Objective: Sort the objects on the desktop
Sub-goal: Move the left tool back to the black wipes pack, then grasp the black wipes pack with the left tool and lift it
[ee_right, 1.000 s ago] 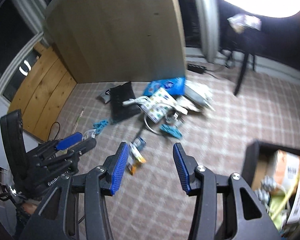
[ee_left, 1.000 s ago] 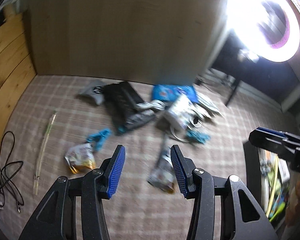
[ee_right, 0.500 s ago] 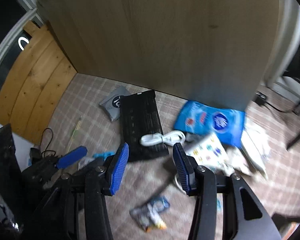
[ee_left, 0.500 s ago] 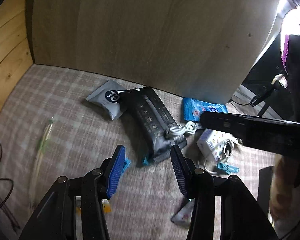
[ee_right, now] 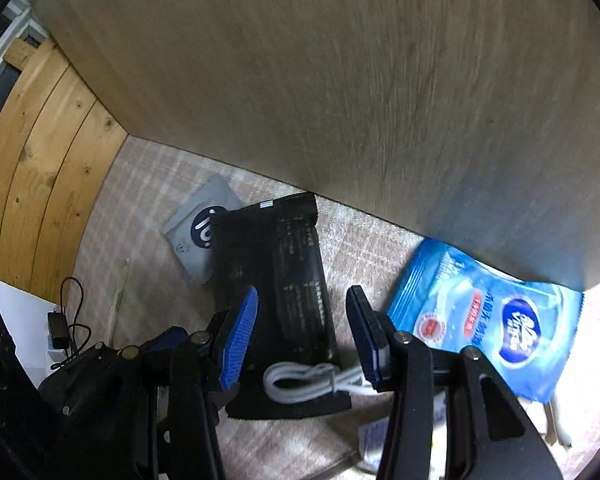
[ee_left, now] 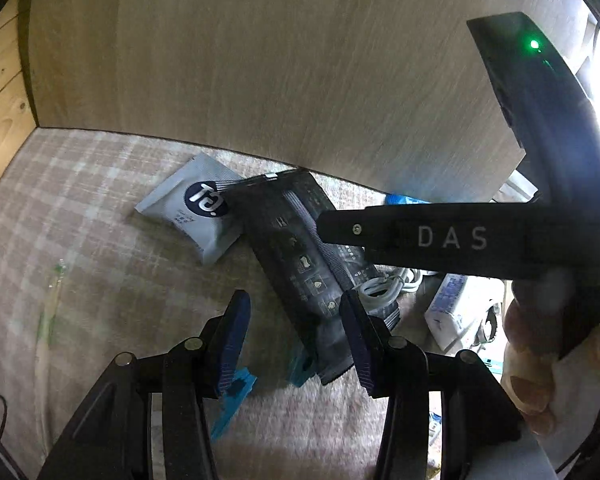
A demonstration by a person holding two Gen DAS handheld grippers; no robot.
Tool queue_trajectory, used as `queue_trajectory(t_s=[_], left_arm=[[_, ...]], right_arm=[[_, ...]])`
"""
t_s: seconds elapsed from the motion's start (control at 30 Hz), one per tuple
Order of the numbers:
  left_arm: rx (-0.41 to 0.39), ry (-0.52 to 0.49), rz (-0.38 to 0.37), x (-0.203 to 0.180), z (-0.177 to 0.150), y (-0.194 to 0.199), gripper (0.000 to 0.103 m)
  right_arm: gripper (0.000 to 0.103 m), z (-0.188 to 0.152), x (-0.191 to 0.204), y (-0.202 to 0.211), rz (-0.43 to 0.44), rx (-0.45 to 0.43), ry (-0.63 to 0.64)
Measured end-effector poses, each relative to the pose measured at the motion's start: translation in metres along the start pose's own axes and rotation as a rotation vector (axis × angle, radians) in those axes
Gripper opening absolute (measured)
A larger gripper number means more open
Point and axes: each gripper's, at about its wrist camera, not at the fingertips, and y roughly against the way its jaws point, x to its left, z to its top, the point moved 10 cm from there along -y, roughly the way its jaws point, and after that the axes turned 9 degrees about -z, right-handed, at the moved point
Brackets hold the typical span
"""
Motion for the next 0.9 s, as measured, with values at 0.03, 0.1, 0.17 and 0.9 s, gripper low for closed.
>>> queue_trajectory(t_s=[0.03,0.1,0.17,0.9], left_arm=[[0.004,0.0,-0.001,0.0,-0.001,-0.003,0.044],[0.014,-0.002,-0.005,-0.002,-0.003,-0.009,0.043],[0.016,-0.006,-0.009,-0.004,-0.004,-0.012,0.043],[-0.052,-0.038,-0.043,-0.03,-0.03,0.056,0.031]], right_arm=[[0.046,0.0,-0.001,-0.003,-0.001,0.005,0.001],[0.046,-0.001,-0.001,-0.007,0.003,0.012,0.003],[0.047,-0.003,0.001,-0.01,0.014,0.02,0.009],[0.047,-0.05,0.039,0.046,0.123,-0.013,0.016]])
